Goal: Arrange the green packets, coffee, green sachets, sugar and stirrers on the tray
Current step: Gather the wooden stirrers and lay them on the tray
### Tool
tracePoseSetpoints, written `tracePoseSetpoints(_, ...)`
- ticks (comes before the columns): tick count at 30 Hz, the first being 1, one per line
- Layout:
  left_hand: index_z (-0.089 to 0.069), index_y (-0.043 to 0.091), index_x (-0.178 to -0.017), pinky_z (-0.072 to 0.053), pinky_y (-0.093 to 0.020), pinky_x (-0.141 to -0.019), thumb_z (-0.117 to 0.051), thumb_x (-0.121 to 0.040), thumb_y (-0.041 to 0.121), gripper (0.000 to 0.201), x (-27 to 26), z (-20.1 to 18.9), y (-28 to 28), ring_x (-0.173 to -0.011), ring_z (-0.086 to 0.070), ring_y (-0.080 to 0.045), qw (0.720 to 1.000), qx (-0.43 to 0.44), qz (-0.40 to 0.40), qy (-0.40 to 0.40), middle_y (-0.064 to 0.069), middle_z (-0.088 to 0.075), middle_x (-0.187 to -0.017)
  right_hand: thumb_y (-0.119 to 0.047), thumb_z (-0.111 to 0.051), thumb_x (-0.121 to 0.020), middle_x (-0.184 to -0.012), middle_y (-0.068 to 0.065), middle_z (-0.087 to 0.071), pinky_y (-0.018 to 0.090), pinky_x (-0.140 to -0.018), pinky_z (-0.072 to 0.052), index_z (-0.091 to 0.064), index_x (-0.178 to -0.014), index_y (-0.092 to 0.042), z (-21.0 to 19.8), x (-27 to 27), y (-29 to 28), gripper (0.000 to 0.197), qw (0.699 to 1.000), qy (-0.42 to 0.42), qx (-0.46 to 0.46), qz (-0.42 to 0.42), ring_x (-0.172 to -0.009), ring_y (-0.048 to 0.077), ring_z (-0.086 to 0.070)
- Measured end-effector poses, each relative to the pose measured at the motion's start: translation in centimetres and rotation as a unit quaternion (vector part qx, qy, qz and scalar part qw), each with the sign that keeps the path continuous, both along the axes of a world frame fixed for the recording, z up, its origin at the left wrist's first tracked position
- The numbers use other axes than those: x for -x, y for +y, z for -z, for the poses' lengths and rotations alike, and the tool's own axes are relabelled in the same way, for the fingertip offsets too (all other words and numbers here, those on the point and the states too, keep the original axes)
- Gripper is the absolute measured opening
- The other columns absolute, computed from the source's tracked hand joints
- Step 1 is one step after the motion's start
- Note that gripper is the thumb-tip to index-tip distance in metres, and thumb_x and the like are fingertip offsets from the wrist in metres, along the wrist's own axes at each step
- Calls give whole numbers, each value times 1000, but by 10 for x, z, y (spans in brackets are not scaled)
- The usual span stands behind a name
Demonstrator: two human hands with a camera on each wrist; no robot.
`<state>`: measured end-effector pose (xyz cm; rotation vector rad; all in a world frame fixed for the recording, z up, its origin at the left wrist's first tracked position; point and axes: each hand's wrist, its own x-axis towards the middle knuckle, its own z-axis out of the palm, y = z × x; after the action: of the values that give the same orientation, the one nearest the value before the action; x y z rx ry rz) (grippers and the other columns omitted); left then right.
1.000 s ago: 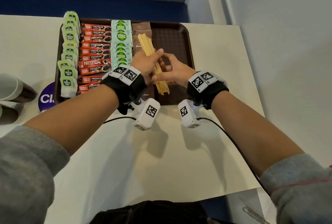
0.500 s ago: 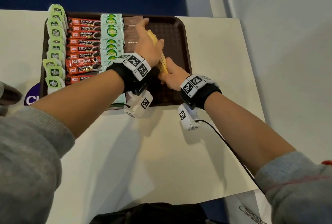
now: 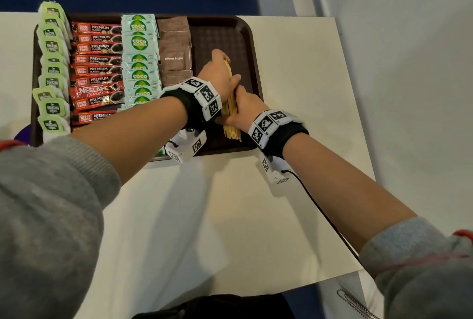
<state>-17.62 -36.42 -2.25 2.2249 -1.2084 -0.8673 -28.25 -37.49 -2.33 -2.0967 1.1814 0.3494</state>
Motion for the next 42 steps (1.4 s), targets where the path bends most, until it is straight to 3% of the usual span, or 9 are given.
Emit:
tracePoseSetpoints(4, -36, 6, -131, -39, -32, -88, -59, -91, 33, 54, 2, 4, -4, -117, -51, -30, 999, -41, 11, -26, -16, -43, -135, -41, -79, -71, -122, 10, -55, 29, -81, -45, -24, -138, -3, 4, 1, 2, 95, 1000, -16, 11, 10, -108, 25, -57)
tracePoseSetpoints(9, -34, 6, -136, -42, -38, -90, -55, -93, 36, 56, 7, 5, -2, -116, -51, -35, 996, -73, 7, -50, -15, -30, -142, -39, -85, -61, -130, 9, -49, 32, -93, -43, -27, -138, -5, 4, 5, 4, 102, 999, -32, 2, 26, -118, 24, -50)
tracePoseSetpoints(13, -35, 6, -138, -42, -39, -91, -54, -95, 34, 55, 7, 6, 3, -117, -51, -35, 996, -65, 16, -65, -14, -30, -142, -37, -88, -57, -130, 9, -49, 30, -92, -43, -31, -136, -7, 3, 6, 2, 102, 999, -28, -5, 30, -117, 23, -50)
tracePoseSetpoints(17, -35, 6, -140, -42, -39, -95, -57, -93, 32, 57, 5, 7, 8, -118, -51, -33, 994, -61, 32, -83, -12, -29, -143, -35, -87, -59, -123, 9, -51, 24, -82, -37, -36, -133, -7, 1, 13, 0, 94, 999, -30, 2, 31, -112, 22, -50)
tracePoseSetpoints(24, -24, 7, -146, -41, -36, -97, -60, -90, 36, 73, 3, 6, 10, -125, -47, -30, 991, -66, 51, -106, -11, -27, -148, -36, -87, -60, -124, 7, -53, 28, -90, -42, -37, -136, -12, -3, 19, -2, 94, 999, -11, 13, 29, -113, 22, -53)
tracePoseSetpoints(30, -34, 5, -141, -40, -37, -100, -49, -97, 36, 56, -6, 1, 6, -126, -46, -30, 988, -84, 45, -123, -13, -34, -144, -27, -83, -69, -108, 10, -62, 40, -84, -55, -42, -130, -16, -4, 20, -3, 74, 999, 9, -4, 54, -93, 27, -65)
tracePoseSetpoints(36, -43, 4, -135, -42, -37, -95, -50, -95, 18, 43, -10, -2, 8, -121, -49, -32, 979, -125, 61, -147, -15, -40, -137, -19, -74, -80, -108, 13, -63, 39, -80, -57, -39, -133, -14, -1, 21, -7, 64, 996, 17, 5, 93, -85, 26, -68)
tracePoseSetpoints(40, -46, 2, -129, -43, -37, -92, -52, -94, 23, 41, -11, -6, 10, -117, -51, -32, 972, -145, 71, -171, -17, -43, -133, -27, -72, -81, -111, 11, -63, 35, -83, -55, -40, -130, -12, -1, 20, -8, 60, 995, 37, 42, 84, -92, 26, -66)
tracePoseSetpoints(42, -45, 1, -130, -43, -37, -93, -54, -93, 24, 44, -11, -6, 10, -118, -50, -32, 971, -149, 69, -175, -17, -41, -134, -31, -71, -81, -122, 10, -56, 32, -90, -50, -40, -132, -11, -2, 17, -10, 63, 994, 31, 78, 75, -106, 26, -60)
